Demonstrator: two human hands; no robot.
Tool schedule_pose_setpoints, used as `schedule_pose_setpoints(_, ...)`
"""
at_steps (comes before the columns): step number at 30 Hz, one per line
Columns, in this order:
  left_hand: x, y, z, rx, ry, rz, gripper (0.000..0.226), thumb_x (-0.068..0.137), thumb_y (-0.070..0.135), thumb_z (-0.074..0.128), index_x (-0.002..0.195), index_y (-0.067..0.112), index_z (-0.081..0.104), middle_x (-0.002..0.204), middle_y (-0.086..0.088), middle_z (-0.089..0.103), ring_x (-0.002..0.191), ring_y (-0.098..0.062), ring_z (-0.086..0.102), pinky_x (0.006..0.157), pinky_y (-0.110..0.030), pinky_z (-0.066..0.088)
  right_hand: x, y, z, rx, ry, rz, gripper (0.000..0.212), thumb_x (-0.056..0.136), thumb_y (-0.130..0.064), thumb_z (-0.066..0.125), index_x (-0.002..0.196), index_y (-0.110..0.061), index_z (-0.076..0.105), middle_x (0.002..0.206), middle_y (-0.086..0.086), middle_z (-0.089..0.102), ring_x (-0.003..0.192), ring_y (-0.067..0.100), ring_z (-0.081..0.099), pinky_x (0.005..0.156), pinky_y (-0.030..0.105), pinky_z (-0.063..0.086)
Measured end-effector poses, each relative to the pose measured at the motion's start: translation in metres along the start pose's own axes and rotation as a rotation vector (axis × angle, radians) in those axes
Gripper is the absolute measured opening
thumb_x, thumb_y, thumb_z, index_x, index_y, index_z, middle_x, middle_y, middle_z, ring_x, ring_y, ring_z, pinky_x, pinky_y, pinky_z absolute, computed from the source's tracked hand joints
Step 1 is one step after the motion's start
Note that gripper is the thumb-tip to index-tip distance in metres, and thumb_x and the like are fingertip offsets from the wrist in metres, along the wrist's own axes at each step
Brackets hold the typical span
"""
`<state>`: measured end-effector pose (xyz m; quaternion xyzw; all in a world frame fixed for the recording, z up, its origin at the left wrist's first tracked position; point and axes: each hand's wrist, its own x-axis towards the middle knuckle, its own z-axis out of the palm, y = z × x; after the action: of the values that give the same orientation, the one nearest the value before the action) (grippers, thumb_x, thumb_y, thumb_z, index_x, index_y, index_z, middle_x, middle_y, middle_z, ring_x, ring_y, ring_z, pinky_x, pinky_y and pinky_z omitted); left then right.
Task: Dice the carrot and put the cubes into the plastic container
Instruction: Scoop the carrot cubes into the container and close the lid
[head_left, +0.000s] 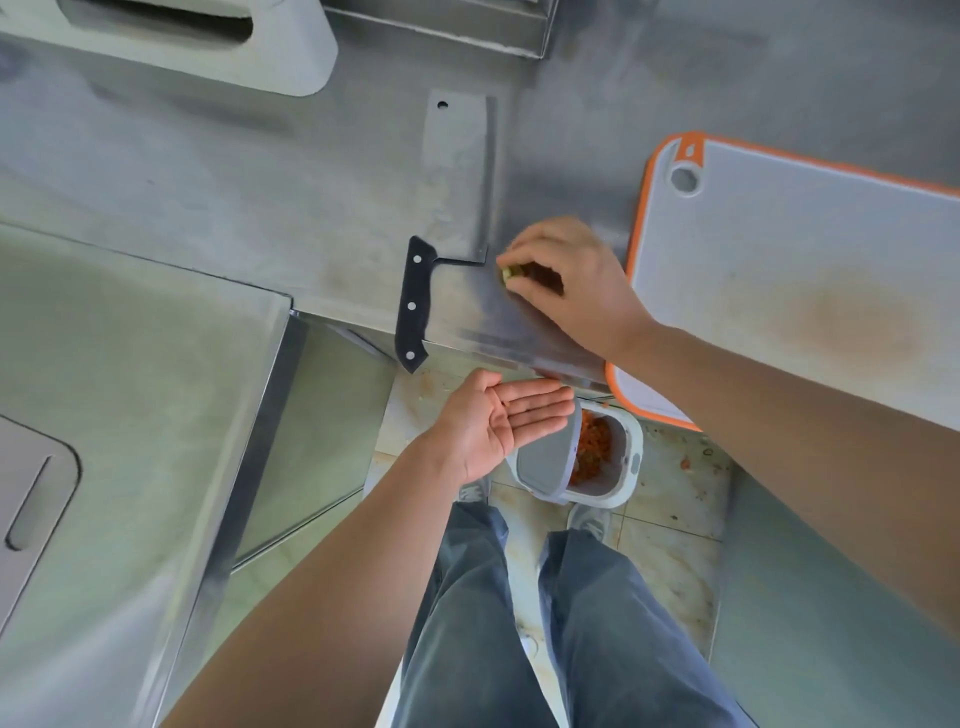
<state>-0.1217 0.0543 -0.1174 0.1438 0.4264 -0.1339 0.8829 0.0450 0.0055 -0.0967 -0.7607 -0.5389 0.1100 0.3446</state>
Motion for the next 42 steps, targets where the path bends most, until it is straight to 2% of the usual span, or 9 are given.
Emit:
schedule_pose_setpoints(12,0.002,0.0,0.011,0.02,0.034,-0.001,0.055,0.103,0.024,0.023,0.1,-0.013,0.064,0.106,-0.033,0.066,0.093,-0.042,0.068,0.094,-0.051,0.049,-0.059,-0.019,-0.033,0.088,-0.403,-0.207,0.015,0.085,-0.024,0.07,0.097,-0.016,0.075,0.087,-0.003,0.068,0.082,0.015,0.056,0.078,0.03,0.045)
schedule_pose_setpoints(15,0.001,-0.003,0.015,0.036,0.041,0.046,0.06,0.102,0.022,0.023,0.089,-0.012,0.071,0.102,-0.028,0.069,0.09,-0.038,0.07,0.097,-0.051,0.047,-0.067,-0.019,-0.039,0.138,-0.408,-0.175,0.018,0.085,-0.025,0.072,0.101,-0.017,0.073,0.085,-0.006,0.068,0.082,0.015,0.055,0.077,0.03,0.047)
schedule_pose_setpoints(18,-0.001,-0.008,0.023,0.034,0.055,0.056,0.062,0.102,0.02,0.025,0.08,-0.013,0.072,0.091,-0.031,0.069,0.081,-0.04,0.07,0.083,-0.048,0.056,-0.073,-0.018,-0.05,0.153,-0.278,-0.12,0.016,0.089,-0.025,0.067,0.099,-0.015,0.073,0.084,-0.003,0.069,0.079,0.019,0.059,0.073,0.036,0.049)
schedule_pose_setpoints(23,0.01,-0.033,0.038,0.155,0.169,-0.007,0.057,0.102,0.02,0.024,0.09,-0.014,0.068,0.092,-0.03,0.069,0.083,-0.038,0.069,0.077,-0.045,0.059,-0.094,0.003,-0.079,0.036,0.011,-0.039,0.014,0.091,-0.005,0.061,0.098,-0.007,0.072,0.092,0.002,0.071,0.086,0.021,0.061,0.083,0.038,0.048)
schedule_pose_setpoints(27,0.029,-0.067,0.056,0.254,0.375,0.015,0.048,0.105,0.022,0.027,0.108,-0.013,0.06,0.096,-0.024,0.064,0.09,-0.033,0.063,0.098,-0.047,0.048,-0.131,0.035,-0.099,-0.145,0.111,0.147,0.028,0.087,-0.005,0.056,0.112,-0.012,0.068,0.117,0.005,0.064,0.111,0.026,0.054,0.094,0.044,0.043)
schedule_pose_setpoints(31,0.042,-0.095,0.088,0.409,0.404,-0.039,0.025,0.103,0.032,0.035,0.113,0.012,0.048,0.091,-0.007,0.048,0.076,-0.018,0.049,0.107,-0.044,0.034,-0.168,0.055,-0.111,-0.233,0.055,0.278,0.038,0.088,-0.011,0.054,0.126,-0.012,0.06,0.138,0.009,0.051,0.126,0.03,0.044,0.098,0.043,0.036)
schedule_pose_setpoints(35,0.057,-0.113,0.103,0.631,0.485,-0.056,0.039,0.098,0.041,0.038,0.115,0.01,0.056,0.095,-0.006,0.06,0.082,-0.021,0.058,0.098,-0.036,0.04,-0.187,0.061,-0.118,-0.217,-0.041,0.269,0.042,0.09,-0.012,0.053,0.132,-0.009,0.054,0.147,0.011,0.043,0.135,0.031,0.038,0.105,0.045,0.032)
schedule_pose_setpoints(39,0.058,-0.125,0.114,0.988,0.467,0.06,0.037,0.1,0.015,0.048,0.136,0.011,0.049,0.132,-0.009,0.054,0.112,-0.023,0.051,0.092,-0.031,0.04,-0.195,0.058,-0.125,-0.187,-0.075,0.267,0.043,0.092,-0.01,0.053,0.135,-0.008,0.052,0.148,0.011,0.041,0.139,0.03,0.033,0.111,0.047,0.031)
schedule_pose_setpoints(42,0.056,-0.13,0.12,1.163,0.468,0.146,0.058,0.093,-0.003,0.043,0.145,0.024,0.04,0.139,-0.006,0.048,0.108,-0.019,0.052,0.081,-0.025,0.041,-0.202,0.056,-0.133,-0.141,-0.105,0.267,0.043,0.093,-0.011,0.051,0.136,-0.008,0.051,0.15,0.01,0.039,0.141,0.028,0.03,0.114,0.047,0.028)
